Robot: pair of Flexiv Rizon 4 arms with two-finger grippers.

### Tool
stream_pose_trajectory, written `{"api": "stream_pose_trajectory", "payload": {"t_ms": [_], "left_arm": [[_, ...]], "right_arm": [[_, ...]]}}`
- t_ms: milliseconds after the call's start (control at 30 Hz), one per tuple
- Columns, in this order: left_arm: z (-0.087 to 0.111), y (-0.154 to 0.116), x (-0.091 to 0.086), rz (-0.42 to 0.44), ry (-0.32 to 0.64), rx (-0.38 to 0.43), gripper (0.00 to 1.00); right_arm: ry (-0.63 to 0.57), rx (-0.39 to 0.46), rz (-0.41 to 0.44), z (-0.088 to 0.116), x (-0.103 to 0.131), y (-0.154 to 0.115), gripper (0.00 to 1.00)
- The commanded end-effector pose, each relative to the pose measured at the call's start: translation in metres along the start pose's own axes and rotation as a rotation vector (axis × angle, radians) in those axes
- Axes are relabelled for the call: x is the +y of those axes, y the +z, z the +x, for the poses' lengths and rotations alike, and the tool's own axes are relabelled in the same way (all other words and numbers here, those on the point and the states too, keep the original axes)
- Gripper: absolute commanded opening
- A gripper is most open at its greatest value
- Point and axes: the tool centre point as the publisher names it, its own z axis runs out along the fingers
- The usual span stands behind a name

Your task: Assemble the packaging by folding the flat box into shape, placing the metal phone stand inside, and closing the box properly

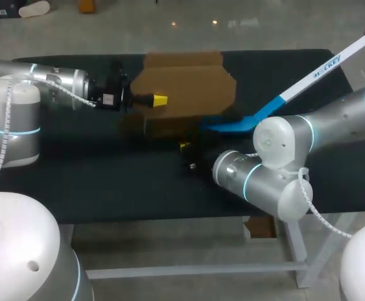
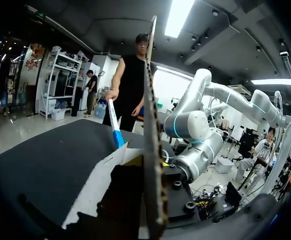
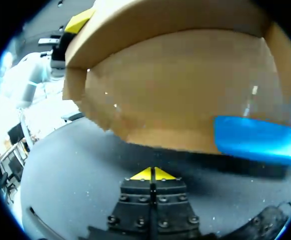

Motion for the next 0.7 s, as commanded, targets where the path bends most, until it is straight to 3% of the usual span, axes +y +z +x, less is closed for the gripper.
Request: {"api": "stream_pose_trajectory", "payload": {"t_ms": [33, 700], "left_arm": [[-0.0019, 0.0009, 0.0017, -0.001, -0.002, 0.004, 0.0], [-0.0031, -0.0001, -0.0004, 0.005, 0.001, 0.0, 0.0]], "right_arm": [[0.0, -0.003, -0.004, -0.0005, -0.0043, 0.0022, 0.0], [0.0, -0.003, -0.004, -0.0005, -0.0043, 0.0022, 0.0]]}}
